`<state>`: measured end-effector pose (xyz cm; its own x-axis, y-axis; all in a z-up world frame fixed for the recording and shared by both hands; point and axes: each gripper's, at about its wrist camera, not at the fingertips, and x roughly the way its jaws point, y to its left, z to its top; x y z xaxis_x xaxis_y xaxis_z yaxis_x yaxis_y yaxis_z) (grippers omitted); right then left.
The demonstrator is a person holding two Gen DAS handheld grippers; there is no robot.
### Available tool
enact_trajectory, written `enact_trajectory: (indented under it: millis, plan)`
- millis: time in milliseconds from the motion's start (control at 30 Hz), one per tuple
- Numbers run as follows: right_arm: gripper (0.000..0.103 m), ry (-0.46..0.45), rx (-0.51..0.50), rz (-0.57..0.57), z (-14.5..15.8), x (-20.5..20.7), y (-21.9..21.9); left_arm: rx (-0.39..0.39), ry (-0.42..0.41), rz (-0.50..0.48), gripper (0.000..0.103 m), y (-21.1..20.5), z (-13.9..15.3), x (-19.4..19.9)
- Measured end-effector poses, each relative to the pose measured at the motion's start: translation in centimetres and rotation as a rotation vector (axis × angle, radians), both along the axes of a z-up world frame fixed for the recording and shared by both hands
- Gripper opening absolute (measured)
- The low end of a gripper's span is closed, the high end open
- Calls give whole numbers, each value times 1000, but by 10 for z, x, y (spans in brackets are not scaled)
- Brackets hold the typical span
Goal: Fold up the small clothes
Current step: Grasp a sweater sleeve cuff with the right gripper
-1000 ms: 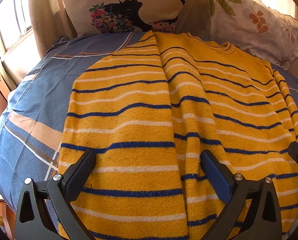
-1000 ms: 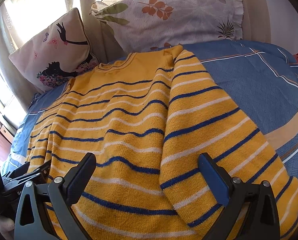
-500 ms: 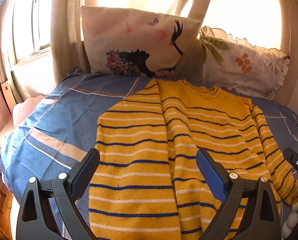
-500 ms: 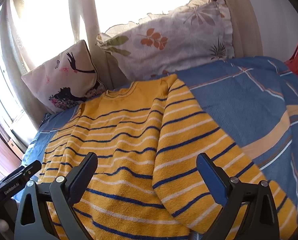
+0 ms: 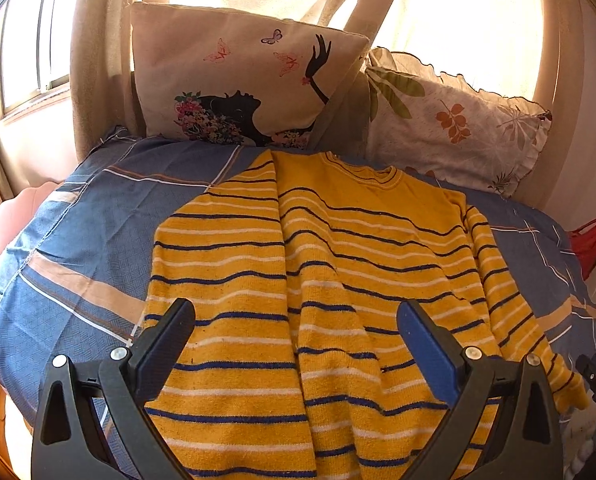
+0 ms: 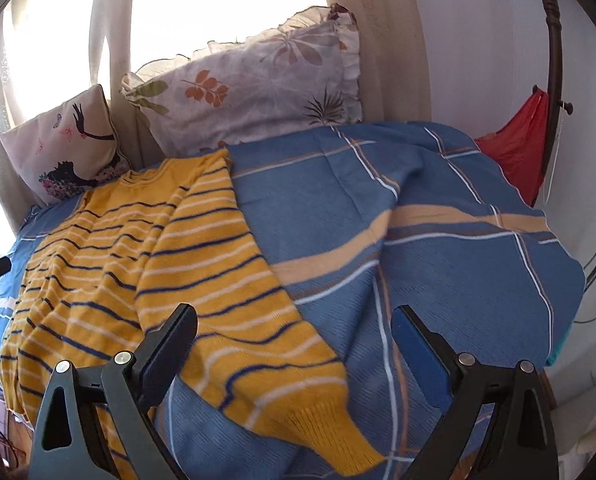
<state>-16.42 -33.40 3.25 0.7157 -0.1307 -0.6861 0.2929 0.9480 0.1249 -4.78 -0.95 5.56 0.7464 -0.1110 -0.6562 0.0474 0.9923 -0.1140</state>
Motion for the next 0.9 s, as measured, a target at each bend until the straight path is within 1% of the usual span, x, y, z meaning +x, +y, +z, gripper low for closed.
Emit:
enact_trajectory:
  millis: [100,200,233,267,300,333,367,400,467,500,567,633,700,767,833,900]
  plan:
    - [99,24,26,4,-12,-8,-3,2,7,-15,101,-5,-3,1]
    - [99,51,31,16,-25,-3,1,-5,22,-16,101,-5,-5,1]
    - [90,57,50,29,-29,0,3,-7,27,-15,101,-5,-6,2]
    - [79,67,80,48,-33,3,3,-8,32,-10,101,-3,-6,2]
    - [46,82,118,68,-36,5,5,-10,36,-3,101,-2,-6,2]
    - [26,84,151,82,-37,6,5,-12,37,6,101,1,-5,3]
    - [23,73,187,94,-35,6,3,-13,36,17,101,4,-4,3]
    - [15,59,233,103,-31,5,-2,-14,34,29,101,8,-3,4]
    - [11,13,310,96,-15,0,-21,-13,25,59,101,16,1,6]
    - [11,-18,316,71,-5,-2,-34,-15,20,75,101,22,3,6]
    - [10,-72,288,-14,19,-6,-64,-22,7,107,101,34,8,7]
    - [10,-113,228,-133,40,-7,-98,-29,-7,144,101,47,12,8]
    - [10,-116,145,-271,53,-4,-126,-38,-17,178,101,61,14,7]
    - [10,-100,105,-352,58,4,-143,-44,-23,208,101,74,16,7]
    - [10,-95,113,-348,62,15,-144,-45,-27,236,101,87,17,5]
    - [10,-96,90,-301,69,31,-125,-45,-32,263,101,100,17,5]
